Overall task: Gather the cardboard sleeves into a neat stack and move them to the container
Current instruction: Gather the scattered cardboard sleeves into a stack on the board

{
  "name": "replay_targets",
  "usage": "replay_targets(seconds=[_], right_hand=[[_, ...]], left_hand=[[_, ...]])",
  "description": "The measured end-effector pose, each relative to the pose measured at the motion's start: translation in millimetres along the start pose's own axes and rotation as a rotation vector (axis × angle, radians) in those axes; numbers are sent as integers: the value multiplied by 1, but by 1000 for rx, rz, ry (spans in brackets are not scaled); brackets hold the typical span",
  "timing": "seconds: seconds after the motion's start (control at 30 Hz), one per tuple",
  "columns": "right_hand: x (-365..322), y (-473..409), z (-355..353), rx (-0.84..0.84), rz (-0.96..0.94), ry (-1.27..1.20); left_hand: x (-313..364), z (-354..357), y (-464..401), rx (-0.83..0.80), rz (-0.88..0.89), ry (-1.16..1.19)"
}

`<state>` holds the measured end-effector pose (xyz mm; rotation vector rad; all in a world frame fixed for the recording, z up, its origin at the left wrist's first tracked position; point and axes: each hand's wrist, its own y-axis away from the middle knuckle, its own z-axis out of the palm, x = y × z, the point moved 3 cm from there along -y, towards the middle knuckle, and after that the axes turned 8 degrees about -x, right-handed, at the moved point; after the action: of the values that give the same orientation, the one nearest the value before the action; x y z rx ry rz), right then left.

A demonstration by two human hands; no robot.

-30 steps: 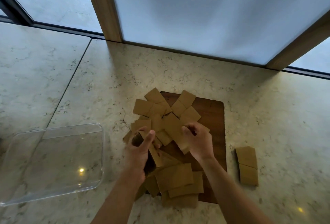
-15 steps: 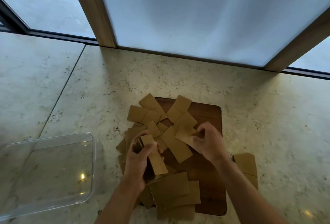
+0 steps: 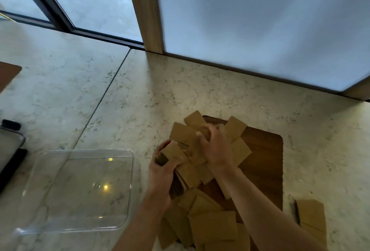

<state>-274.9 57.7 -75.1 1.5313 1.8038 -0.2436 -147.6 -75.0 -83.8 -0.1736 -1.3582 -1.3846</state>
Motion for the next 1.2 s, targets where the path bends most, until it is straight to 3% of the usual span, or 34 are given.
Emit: replay_targets(seconds=[0.1, 0.2, 0.27, 0.43, 0.57, 0.67, 0.73, 0.77, 0.83, 0.9, 0.93, 0.97, 1.07, 1.17, 1.2], right_hand=[[-24, -34, 17, -141, -79, 407], [-28, -40, 22, -196, -128, 487], [-23, -39, 12, -182, -133, 268], [-9, -27, -18, -1, 76, -546], [-17, -9, 3, -12, -45, -470], [-18, -16, -17, 267, -106, -447], [-14, -24, -37, 448, -19, -508], [-11, -25, -40, 454, 40, -562], [-15, -22, -30, 220, 131, -652], [-22, -11, -4, -108, 127, -593], [-23, -5, 6, -192, 85, -528], [-24, -3, 11, -185, 25, -450], [-12, -20, 1, 114, -36, -170], [-5, -33, 4, -41, 43, 384], [-3, -33, 7, -59, 22, 442]], left_hand=[[13, -4, 0, 20, 30, 56], [25, -2, -4, 46, 47, 117], [28, 2, -7, 43, 52, 122], [33, 11, -18, 7, 35, 114], [34, 14, -28, -29, 3, 84], [29, 12, -32, -5, 10, 12], [27, 10, -32, 5, 1, 6], [27, 10, -32, -3, 1, 21], [28, 10, -31, -37, 7, 63], [28, 11, -32, -73, -22, 111], [27, 11, -32, -85, -38, 122], [25, 10, -33, -78, -44, 117], [20, 1, -31, -40, -52, 125], [19, -5, -28, -69, -29, 164], [20, -5, -28, -73, -12, 166]])
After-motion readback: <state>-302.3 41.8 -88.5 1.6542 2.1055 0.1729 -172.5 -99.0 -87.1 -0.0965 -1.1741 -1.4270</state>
